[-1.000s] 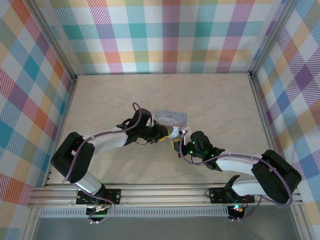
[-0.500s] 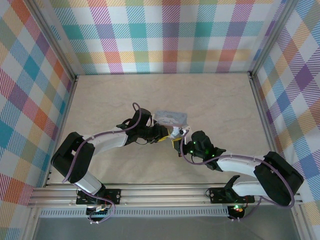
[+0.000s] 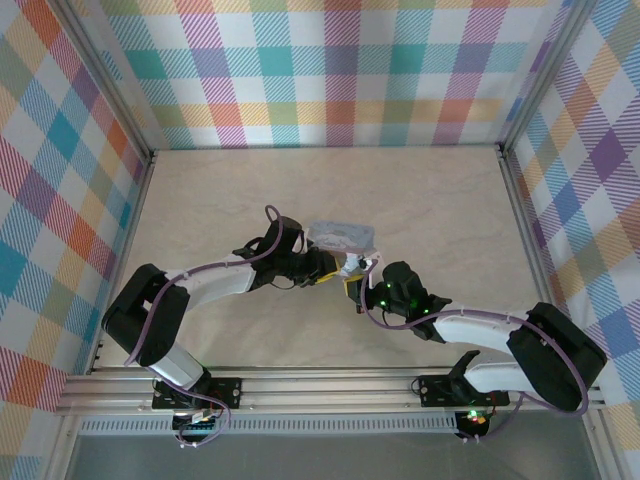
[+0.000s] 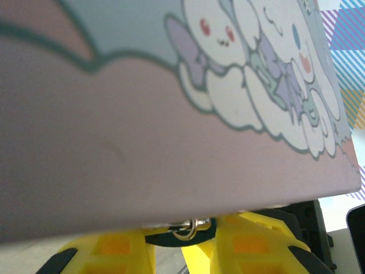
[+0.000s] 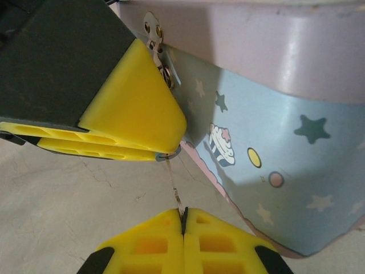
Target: Unlock a padlock with a key
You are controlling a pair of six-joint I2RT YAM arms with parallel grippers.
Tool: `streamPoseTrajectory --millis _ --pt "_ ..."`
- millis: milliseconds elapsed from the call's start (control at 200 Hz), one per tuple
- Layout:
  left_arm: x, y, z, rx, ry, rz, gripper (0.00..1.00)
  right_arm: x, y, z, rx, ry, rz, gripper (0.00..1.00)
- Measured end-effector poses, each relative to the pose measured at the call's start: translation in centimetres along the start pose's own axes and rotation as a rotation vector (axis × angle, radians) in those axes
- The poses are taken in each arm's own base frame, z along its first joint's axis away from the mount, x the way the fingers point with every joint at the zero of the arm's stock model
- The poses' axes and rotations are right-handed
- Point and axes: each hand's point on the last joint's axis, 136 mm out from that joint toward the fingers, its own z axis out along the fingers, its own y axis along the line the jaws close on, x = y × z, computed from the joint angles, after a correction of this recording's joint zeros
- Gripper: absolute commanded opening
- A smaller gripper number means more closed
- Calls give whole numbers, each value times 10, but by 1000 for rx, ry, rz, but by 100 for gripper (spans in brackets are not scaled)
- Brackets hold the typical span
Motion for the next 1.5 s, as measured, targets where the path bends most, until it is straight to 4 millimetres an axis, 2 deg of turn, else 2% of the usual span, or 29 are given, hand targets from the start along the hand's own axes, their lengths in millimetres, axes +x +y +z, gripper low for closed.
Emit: streamPoseTrajectory --millis 915,1500 --pt "-1 -2 -2 4 -9 -3 16 -10 0 11 11 -22 -7 1" --pt "-11 1 -3 -11 -51 -7 15 -17 -1 23 25 -24 -34 1"
